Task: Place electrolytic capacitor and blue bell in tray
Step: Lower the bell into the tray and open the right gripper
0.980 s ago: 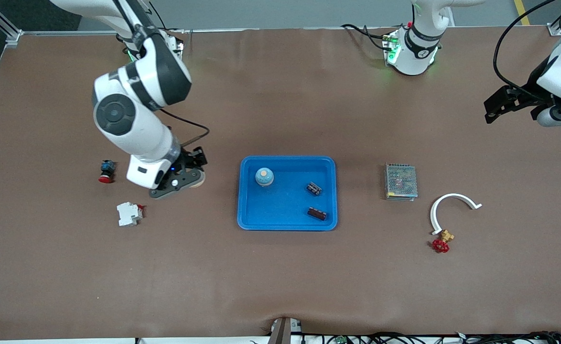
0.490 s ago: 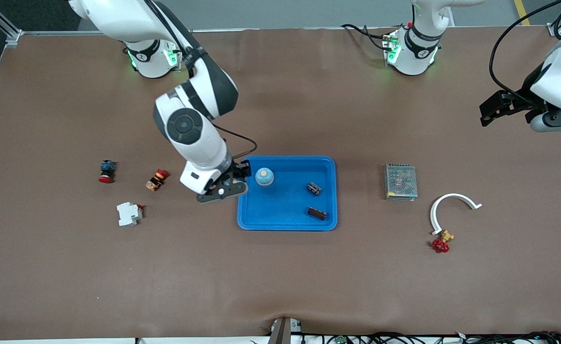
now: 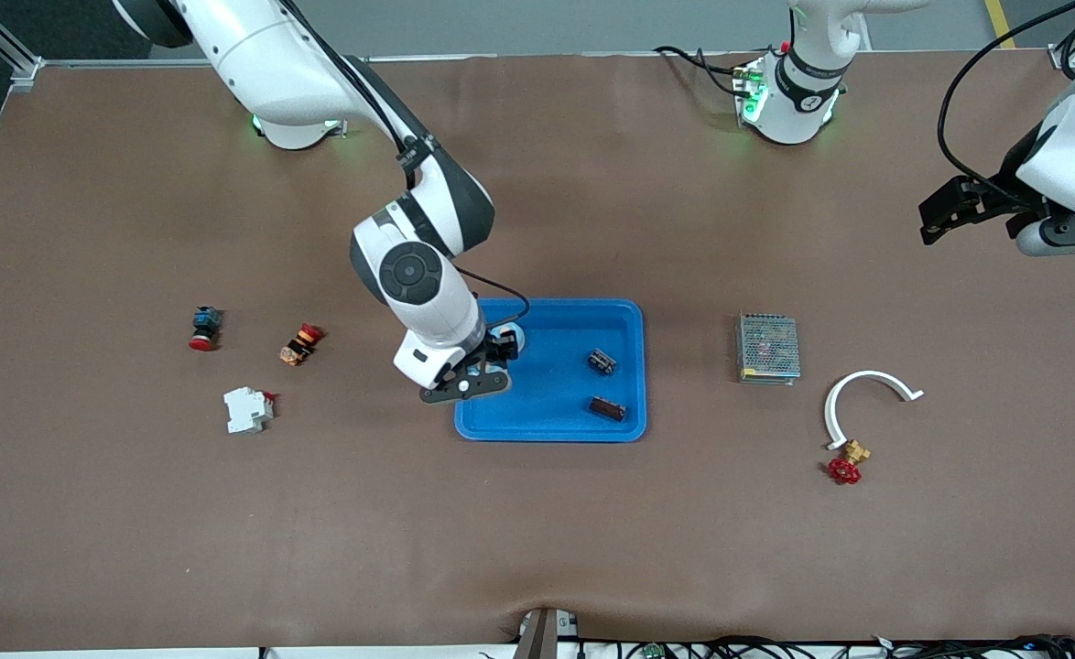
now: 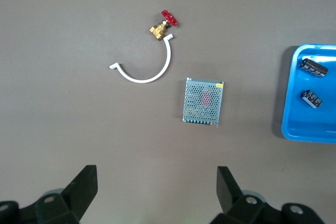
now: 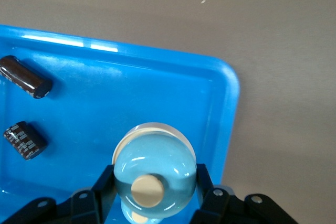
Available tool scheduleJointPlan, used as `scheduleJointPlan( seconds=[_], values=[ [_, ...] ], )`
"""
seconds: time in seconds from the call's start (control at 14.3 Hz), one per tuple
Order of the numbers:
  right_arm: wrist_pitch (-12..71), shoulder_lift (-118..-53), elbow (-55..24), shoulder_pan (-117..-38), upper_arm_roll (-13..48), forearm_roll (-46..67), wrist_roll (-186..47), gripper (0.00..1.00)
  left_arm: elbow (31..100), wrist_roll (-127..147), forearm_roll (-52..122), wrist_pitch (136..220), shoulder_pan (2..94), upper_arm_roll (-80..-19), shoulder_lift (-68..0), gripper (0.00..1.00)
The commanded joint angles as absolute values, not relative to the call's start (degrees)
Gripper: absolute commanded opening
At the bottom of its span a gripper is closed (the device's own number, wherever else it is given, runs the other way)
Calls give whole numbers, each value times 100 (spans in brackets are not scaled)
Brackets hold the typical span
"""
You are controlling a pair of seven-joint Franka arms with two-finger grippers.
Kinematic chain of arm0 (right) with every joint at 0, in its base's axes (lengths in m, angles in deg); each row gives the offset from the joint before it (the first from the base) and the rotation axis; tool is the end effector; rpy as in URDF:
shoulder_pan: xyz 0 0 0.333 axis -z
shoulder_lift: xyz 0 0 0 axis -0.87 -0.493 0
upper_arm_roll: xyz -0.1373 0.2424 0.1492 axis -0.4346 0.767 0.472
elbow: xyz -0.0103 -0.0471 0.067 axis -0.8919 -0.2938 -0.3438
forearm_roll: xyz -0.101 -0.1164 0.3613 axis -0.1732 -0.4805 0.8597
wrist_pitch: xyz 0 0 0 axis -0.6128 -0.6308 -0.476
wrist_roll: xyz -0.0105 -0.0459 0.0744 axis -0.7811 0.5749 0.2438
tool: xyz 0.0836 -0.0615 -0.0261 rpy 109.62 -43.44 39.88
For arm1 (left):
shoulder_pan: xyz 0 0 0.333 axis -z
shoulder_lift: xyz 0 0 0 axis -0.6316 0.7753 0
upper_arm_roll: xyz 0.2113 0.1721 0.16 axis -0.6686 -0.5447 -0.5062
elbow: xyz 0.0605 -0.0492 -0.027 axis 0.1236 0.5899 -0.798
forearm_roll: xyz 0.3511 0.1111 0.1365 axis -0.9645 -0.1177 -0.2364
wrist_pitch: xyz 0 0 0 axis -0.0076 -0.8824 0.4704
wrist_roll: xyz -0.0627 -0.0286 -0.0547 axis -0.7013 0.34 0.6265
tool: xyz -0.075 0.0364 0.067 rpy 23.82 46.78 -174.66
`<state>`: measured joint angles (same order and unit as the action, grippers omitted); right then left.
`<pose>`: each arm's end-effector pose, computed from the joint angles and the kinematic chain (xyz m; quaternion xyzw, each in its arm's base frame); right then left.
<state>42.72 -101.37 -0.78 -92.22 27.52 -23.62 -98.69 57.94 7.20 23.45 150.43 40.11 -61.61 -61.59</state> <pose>0.5909 0.4231 0.2809 -0.9949 -0.0787 -0.0153 0.0607 0.5392 -0.0624 0.6270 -0.9995 -0.0184 -0.0009 0.0265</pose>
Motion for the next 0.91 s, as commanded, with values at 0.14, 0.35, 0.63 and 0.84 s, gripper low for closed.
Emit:
scheduleJointPlan(
  seconds=[0.14,0.35,0.63,0.84],
  values=[
    [4682,-10612,163,-9386,2674,-2405,-10008,36,5825,852,2467,15086,4005,-6200,-6187,100],
    [4744,-10744,154,-9395,2674,-2414,-9973,36,5825,852,2467,15086,4005,-6200,-6187,100],
    [4911,-10903,154,-9421,2665,-2414,-9964,36,5825,852,2467,15095,4005,-6200,-6187,100],
    [5034,-10991,154,-9413,2647,-2492,-9955,36,5825,852,2467,15086,4005,-6200,-6187,100]
  ],
)
